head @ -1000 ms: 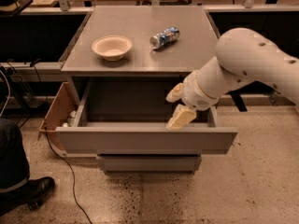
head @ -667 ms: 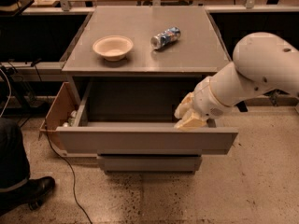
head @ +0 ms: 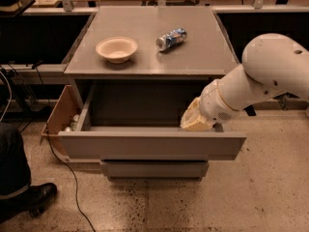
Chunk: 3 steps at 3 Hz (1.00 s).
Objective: Close top drawer
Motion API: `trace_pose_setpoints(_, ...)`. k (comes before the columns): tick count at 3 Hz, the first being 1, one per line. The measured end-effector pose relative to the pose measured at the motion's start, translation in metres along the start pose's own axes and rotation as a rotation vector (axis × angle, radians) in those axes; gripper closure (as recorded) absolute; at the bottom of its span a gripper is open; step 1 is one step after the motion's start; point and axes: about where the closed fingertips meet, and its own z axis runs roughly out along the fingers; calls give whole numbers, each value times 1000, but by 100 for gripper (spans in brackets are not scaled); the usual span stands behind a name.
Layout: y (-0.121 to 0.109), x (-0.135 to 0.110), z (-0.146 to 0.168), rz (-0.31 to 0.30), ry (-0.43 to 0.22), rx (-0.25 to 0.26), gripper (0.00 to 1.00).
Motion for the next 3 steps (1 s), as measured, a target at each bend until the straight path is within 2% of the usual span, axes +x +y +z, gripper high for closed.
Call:
trace_pose_setpoints(2,-2,27,29,51,-89,89,100)
trace_pose_setpoints(3,-4,47,45,70,-108,131,100)
